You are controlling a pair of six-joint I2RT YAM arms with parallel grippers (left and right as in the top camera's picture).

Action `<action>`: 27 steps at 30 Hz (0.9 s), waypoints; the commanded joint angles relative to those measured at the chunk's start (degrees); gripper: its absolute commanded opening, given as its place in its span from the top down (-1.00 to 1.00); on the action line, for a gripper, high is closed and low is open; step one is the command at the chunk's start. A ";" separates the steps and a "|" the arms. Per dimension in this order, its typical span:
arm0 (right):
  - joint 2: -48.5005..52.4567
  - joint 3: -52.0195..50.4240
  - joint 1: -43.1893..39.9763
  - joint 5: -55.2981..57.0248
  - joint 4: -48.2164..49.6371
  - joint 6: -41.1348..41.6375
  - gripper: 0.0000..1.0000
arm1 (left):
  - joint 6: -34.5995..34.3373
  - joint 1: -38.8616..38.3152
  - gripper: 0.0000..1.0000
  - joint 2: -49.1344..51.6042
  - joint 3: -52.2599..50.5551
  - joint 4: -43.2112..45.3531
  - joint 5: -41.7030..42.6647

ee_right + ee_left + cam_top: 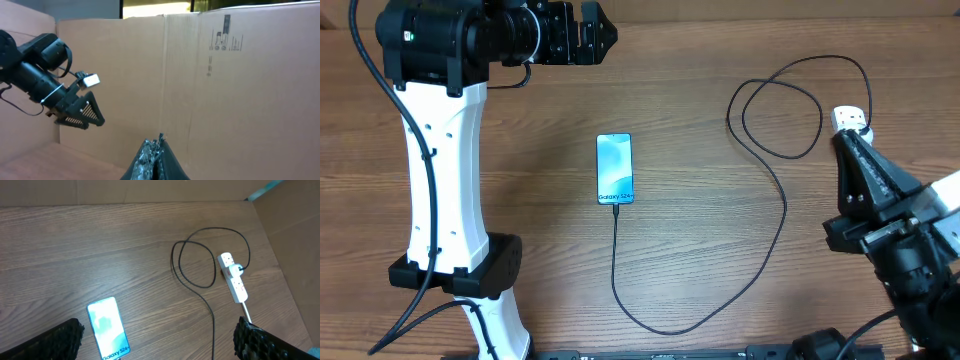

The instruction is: Plug charger to phone and switch on socket

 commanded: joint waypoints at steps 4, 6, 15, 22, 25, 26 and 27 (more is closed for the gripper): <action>-4.68 2.01 0.26 -0.04 -2.73 -0.35 0.93 | 0.44 0.15 -0.99 0.35 0.72 0.07 0.85; -7.61 2.01 0.26 1.62 -5.01 -0.35 0.93 | 0.44 0.15 -0.99 0.35 0.72 0.04 0.85; -16.76 1.99 0.28 11.72 -20.41 0.31 0.92 | 0.44 0.15 -0.99 0.35 0.72 0.04 0.85; -16.74 -2.45 0.28 13.03 -26.01 2.08 0.92 | 0.44 0.15 -0.99 0.35 0.72 0.04 0.85; -16.74 -6.56 0.28 15.45 -25.86 6.36 0.92 | 0.44 0.15 -0.99 0.35 0.72 0.07 0.85; -16.74 -8.11 0.26 16.26 -25.62 7.50 0.92 | 0.44 0.15 -0.99 0.35 0.72 0.04 0.85; -16.74 -9.68 0.28 16.68 -25.22 8.35 0.92 | 0.44 0.15 -0.99 0.35 0.72 0.04 0.85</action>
